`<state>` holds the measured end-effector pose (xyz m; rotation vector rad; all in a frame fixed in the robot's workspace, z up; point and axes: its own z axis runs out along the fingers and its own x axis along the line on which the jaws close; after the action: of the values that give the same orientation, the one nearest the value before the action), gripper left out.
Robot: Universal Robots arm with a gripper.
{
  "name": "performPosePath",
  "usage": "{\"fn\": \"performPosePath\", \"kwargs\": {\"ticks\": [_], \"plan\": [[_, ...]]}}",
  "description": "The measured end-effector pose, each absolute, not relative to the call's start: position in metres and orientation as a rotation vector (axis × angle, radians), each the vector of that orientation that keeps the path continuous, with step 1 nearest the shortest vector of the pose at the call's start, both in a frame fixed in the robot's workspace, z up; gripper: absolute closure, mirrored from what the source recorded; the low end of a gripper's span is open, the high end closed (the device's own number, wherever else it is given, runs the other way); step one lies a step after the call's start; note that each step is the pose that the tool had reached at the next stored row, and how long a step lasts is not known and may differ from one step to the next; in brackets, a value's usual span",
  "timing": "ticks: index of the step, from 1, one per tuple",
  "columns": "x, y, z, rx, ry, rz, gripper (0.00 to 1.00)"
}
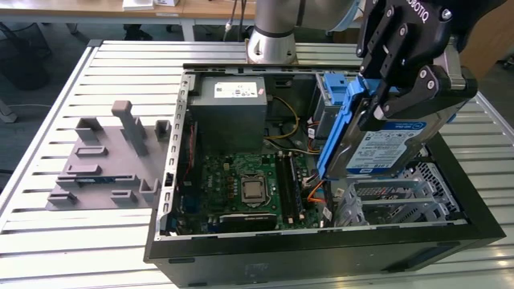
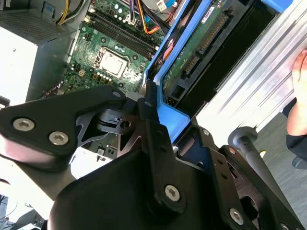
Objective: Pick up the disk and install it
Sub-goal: 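Insert the disk into the insertion slot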
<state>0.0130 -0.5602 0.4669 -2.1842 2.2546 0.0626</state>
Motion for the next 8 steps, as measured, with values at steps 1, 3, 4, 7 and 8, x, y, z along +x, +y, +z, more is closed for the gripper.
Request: {"fn": "performPosePath", "kwargs": {"ticks": [1,3,4,7,8], "plan": [[0.013,-0.5607,0.4666,-2.184,2.255,0.063,0.64],[0.0131,-0.5618,0.4661,-2.184,2.255,0.062,0.64],[0.0132,-0.5623,0.4657,-2.184,2.254,0.062,0.64],[0.0137,-0.5639,0.4643,-2.184,2.254,0.063,0.64],[0.014,-0.5643,0.4638,-2.184,2.254,0.063,0.64]]}}
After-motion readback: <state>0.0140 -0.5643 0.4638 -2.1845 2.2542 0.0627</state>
